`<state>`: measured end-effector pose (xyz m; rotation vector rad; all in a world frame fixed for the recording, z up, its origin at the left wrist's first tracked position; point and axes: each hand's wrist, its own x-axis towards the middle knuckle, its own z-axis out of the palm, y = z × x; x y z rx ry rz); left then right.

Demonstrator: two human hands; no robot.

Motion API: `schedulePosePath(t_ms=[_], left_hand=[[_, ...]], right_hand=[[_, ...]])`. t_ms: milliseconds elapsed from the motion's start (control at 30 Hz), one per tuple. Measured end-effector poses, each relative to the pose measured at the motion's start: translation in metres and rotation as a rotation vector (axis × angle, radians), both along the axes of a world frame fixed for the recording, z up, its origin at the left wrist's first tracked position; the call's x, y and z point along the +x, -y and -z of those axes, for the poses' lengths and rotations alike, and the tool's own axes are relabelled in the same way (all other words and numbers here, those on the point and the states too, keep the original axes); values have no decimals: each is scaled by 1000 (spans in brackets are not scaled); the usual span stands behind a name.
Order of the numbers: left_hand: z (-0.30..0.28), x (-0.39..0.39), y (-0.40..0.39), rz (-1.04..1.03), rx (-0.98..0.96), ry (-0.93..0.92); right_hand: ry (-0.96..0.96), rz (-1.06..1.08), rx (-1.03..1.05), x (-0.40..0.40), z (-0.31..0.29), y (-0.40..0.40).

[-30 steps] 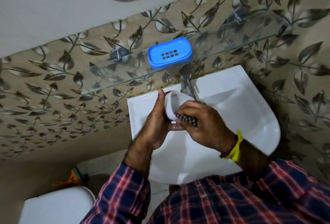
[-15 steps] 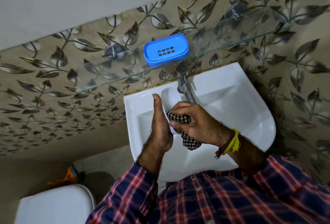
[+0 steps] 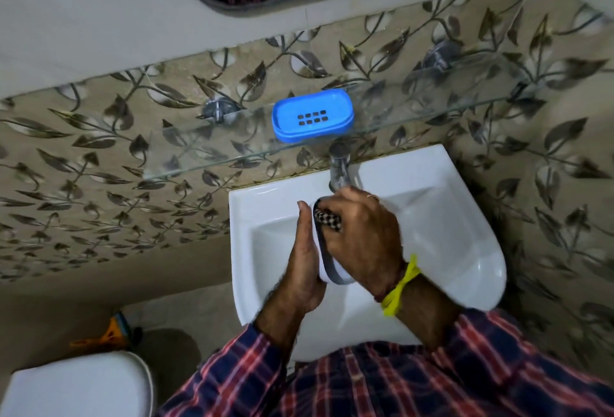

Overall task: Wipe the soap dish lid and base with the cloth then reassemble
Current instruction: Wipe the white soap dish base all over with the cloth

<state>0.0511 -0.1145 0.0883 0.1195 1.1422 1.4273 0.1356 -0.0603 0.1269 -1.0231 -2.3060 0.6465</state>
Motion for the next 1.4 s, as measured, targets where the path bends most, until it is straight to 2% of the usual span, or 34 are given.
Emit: schedulePosePath(t_ms=[200,367,500,633,700,800,933,1067,1167,1300,1400], left_hand=[[1,-8,3,25,4,14],[2,-3,1,-23,-18,-1],[-1,-12,7,-24,-27,-8],[-1,-5,7,23,-11,-34],[-3,-7,8,22,1,-43],[-8,-12,8,-21,-38,-43],[-9,-13,5,-31,-59,-91],[-18,-20,4,-58,-26,-101],[-21,-19,2,-49,-18,-127],[-22,-20,4,-48,-32,-147],[-22,-14,4,-37,-62,-151]], right_hand=[[113,-188,-38,3,-1,6],[138,-126,38,-6,-7,3],[207,-217,37,4,-5,17],[226,-73,44,5,-6,3],[186,-129,27,4,-9,7],[262,-269,0,14,-11,24],[212,-143,23,12,-6,13],[277,-290,68,15,-7,26],[266,-190,59,16,-6,20],[342,-306,160,17,-7,23],[406,-239,171,22,-8,22]])
